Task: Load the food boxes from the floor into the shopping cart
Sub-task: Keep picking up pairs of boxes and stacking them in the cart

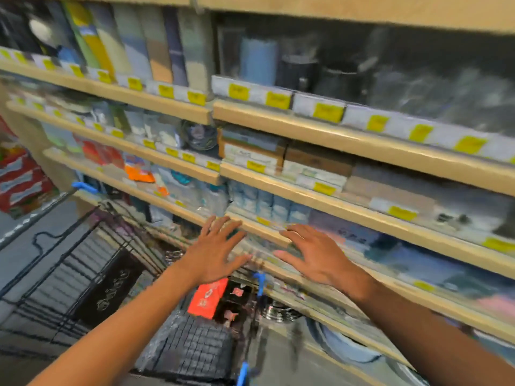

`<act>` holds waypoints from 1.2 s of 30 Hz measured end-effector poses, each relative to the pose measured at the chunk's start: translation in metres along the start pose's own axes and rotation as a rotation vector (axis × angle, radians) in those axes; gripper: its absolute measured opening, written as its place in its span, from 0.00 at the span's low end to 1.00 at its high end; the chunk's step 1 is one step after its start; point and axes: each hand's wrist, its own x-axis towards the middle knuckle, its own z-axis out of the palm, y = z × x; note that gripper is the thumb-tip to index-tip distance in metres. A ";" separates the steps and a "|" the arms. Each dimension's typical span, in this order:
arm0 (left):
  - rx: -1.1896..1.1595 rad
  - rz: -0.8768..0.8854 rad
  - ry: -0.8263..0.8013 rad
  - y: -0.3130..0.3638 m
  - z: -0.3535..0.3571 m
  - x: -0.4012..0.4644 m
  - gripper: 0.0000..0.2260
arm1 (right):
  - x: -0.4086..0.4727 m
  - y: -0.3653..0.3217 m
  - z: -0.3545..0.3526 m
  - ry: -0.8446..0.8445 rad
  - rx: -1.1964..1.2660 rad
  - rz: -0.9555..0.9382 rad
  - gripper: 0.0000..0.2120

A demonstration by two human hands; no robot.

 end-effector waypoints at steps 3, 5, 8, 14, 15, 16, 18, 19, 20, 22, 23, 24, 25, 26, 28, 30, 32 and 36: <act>-0.018 0.112 -0.032 0.063 0.003 0.025 0.38 | -0.060 0.048 -0.011 0.018 0.006 0.094 0.46; -0.025 0.178 -0.015 0.106 0.004 0.042 0.35 | -0.100 0.074 -0.015 0.027 0.022 0.157 0.47; -0.021 0.292 -0.039 0.169 0.008 0.064 0.35 | -0.157 0.109 -0.019 0.024 0.024 0.277 0.47; -0.019 0.554 -0.122 0.279 0.007 0.099 0.39 | -0.271 0.152 -0.021 0.079 0.053 0.569 0.48; -0.030 0.610 -0.118 0.294 0.007 0.103 0.40 | -0.289 0.156 -0.020 0.086 0.062 0.624 0.49; -0.039 0.670 -0.108 0.307 0.008 0.106 0.40 | -0.307 0.157 -0.018 0.093 0.073 0.679 0.48; -0.048 0.776 -0.107 0.333 0.008 0.110 0.39 | -0.339 0.156 -0.013 0.114 0.082 0.789 0.42; -0.055 0.822 -0.119 0.345 0.009 0.110 0.38 | -0.354 0.153 -0.011 0.127 0.087 0.838 0.42; -0.060 0.872 -0.134 0.358 0.011 0.110 0.37 | -0.370 0.148 -0.008 0.134 0.097 0.888 0.42; -0.053 0.978 -0.148 0.383 0.023 0.111 0.34 | -0.400 0.137 -0.002 0.153 0.109 0.980 0.42; -0.041 1.031 -0.156 0.396 0.031 0.110 0.34 | -0.416 0.130 0.002 0.164 0.111 1.028 0.42; -0.030 1.078 -0.179 0.409 0.037 0.108 0.35 | -0.434 0.122 0.006 0.170 0.111 1.080 0.42; -0.025 1.130 -0.196 0.423 0.043 0.103 0.34 | -0.452 0.112 0.012 0.172 0.100 1.137 0.42; -0.025 1.181 -0.216 0.437 0.047 0.096 0.34 | -0.470 0.101 0.017 0.171 0.089 1.201 0.42; -0.036 1.276 -0.249 0.467 0.055 0.078 0.34 | -0.508 0.077 0.029 0.162 0.075 1.322 0.42; -0.014 1.355 -0.282 0.500 0.062 0.059 0.40 | -0.545 0.053 0.035 0.144 0.078 1.424 0.44; 0.012 1.420 -0.307 0.533 0.069 0.038 0.46 | -0.579 0.031 0.040 0.157 0.087 1.522 0.47; 0.024 1.521 -0.330 0.593 0.073 -0.005 0.43 | -0.641 0.001 0.056 0.200 0.132 1.679 0.49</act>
